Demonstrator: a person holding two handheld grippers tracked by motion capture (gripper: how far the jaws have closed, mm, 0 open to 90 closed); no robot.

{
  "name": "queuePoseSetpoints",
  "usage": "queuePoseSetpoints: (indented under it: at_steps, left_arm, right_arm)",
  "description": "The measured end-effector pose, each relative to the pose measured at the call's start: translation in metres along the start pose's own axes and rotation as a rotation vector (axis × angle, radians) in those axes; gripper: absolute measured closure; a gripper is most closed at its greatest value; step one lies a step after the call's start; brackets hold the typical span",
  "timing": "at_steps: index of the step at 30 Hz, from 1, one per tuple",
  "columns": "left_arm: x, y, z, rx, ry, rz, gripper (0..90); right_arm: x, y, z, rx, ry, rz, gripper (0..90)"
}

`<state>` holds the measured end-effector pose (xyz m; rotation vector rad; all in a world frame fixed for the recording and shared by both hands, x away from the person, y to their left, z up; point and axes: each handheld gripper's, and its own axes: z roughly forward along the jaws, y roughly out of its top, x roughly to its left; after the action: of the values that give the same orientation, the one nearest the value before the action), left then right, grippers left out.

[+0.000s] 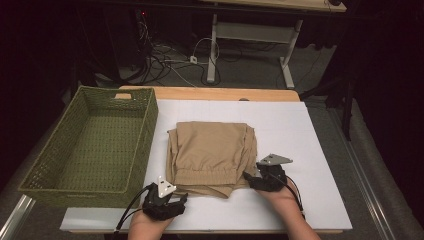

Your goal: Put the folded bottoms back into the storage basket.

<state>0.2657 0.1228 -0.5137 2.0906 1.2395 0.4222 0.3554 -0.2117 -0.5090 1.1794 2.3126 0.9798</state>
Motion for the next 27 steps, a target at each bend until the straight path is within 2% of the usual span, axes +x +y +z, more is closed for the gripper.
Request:
queuePoseSetpoints:
  at_steps: [3, 4, 5, 6, 7, 8, 9, 12, 15, 18, 20, 21, 22, 23, 24, 25, 27]
  left_arm:
    - [0.003, 0.000, -0.001, -0.019, -0.014, -0.004, 52.0]
    - [0.003, 0.000, -0.001, -0.019, -0.014, -0.004, 56.8]
    - [0.003, 0.000, -0.001, -0.020, -0.017, 0.001, 56.8]
    - [0.004, 0.001, 0.000, -0.023, -0.038, 0.018, 69.4]
    - [0.004, 0.001, 0.000, -0.023, -0.038, 0.018, 74.3]
    - [0.005, 0.002, 0.001, -0.023, -0.053, 0.018, 79.1]
    - [0.008, 0.004, 0.002, -0.023, -0.076, 0.007, 81.7]
    - [0.008, 0.007, 0.002, -0.018, -0.073, 0.029, 83.6]
    - [0.008, 0.016, -0.006, -0.039, -0.080, 0.025, 83.8]
    - [0.006, 0.016, -0.010, -0.030, -0.098, 0.033, 83.8]
    - [0.003, 0.014, -0.014, -0.015, -0.113, 0.047, 83.8]
    - [0.000, 0.012, -0.018, -0.009, -0.134, 0.040, 83.8]
    - [0.000, 0.012, -0.018, -0.009, -0.134, 0.040, 83.8]
    - [-0.004, 0.008, -0.024, -0.003, -0.155, 0.052, 83.7]
    - [-0.004, 0.008, -0.024, -0.003, -0.155, 0.052, 83.7]
    - [-0.010, 0.003, -0.031, 0.003, -0.162, 0.087, 83.6]
    - [-0.012, -0.001, -0.034, 0.005, -0.167, 0.090, 83.6]
  right_arm:
    - [0.003, -0.001, -0.002, -0.005, 0.020, -0.010, 56.8]
    - [0.003, -0.001, -0.002, -0.005, 0.020, -0.010, 56.8]
    - [0.003, -0.002, -0.002, -0.007, 0.027, -0.015, 62.1]
    - [0.004, -0.002, -0.003, -0.012, 0.046, -0.019, 75.2]
    - [0.005, -0.003, -0.003, -0.013, 0.051, -0.027, 81.8]
    - [0.006, -0.003, -0.004, -0.014, 0.060, -0.040, 86.7]
    - [0.007, -0.002, -0.004, -0.012, 0.062, -0.044, 87.8]
    - [0.011, -0.002, -0.008, -0.020, 0.039, -0.071, 88.3]
    - [0.016, -0.001, -0.016, -0.040, 0.032, -0.078, 88.3]
    - [0.018, -0.001, -0.025, -0.052, 0.032, -0.074, 88.3]
    - [0.021, -0.003, -0.035, -0.053, 0.033, -0.080, 88.2]
    - [0.023, -0.007, -0.046, -0.060, 0.040, -0.068, 88.2]
    - [0.023, -0.007, -0.046, -0.060, 0.040, -0.068, 88.2]
    - [0.028, -0.012, -0.054, -0.038, 0.040, -0.096, 88.2]
    - [0.028, -0.012, -0.054, -0.038, 0.040, -0.096, 88.2]
    - [0.031, -0.019, -0.063, -0.037, 0.047, -0.095, 88.1]
    - [0.033, -0.022, -0.067, -0.041, 0.051, -0.091, 88.0]
